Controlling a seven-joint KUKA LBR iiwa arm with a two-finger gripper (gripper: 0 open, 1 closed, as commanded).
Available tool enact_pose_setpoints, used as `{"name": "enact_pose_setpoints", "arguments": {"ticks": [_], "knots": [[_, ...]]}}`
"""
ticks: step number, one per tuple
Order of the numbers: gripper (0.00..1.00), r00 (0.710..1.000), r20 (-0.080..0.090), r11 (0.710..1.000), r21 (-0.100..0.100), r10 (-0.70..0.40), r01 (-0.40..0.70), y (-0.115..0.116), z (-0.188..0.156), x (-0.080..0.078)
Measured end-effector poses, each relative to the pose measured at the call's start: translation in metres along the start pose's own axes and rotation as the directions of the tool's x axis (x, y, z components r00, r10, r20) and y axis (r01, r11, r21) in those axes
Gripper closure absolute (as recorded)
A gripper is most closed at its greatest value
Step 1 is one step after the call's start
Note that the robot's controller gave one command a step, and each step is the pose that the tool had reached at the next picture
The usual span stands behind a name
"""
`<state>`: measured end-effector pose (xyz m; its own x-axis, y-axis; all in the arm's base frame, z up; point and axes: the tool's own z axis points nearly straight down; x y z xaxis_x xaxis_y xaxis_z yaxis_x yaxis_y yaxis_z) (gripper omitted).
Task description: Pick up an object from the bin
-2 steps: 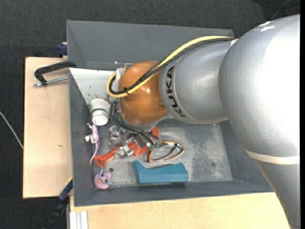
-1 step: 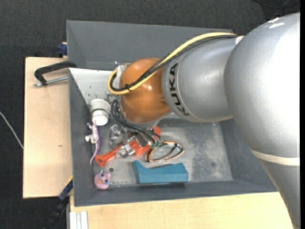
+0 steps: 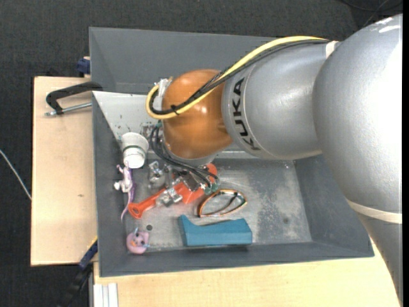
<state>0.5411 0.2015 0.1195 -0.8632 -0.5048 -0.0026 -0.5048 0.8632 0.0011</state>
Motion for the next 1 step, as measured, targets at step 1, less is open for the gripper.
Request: {"name": "enact_pose_setpoints", "arguments": {"ticks": [1], "knots": [[1.0, 1.0, 0.002, 1.0, 0.0, 0.0, 0.0, 0.0002, -0.0143, -0.0006]]}}
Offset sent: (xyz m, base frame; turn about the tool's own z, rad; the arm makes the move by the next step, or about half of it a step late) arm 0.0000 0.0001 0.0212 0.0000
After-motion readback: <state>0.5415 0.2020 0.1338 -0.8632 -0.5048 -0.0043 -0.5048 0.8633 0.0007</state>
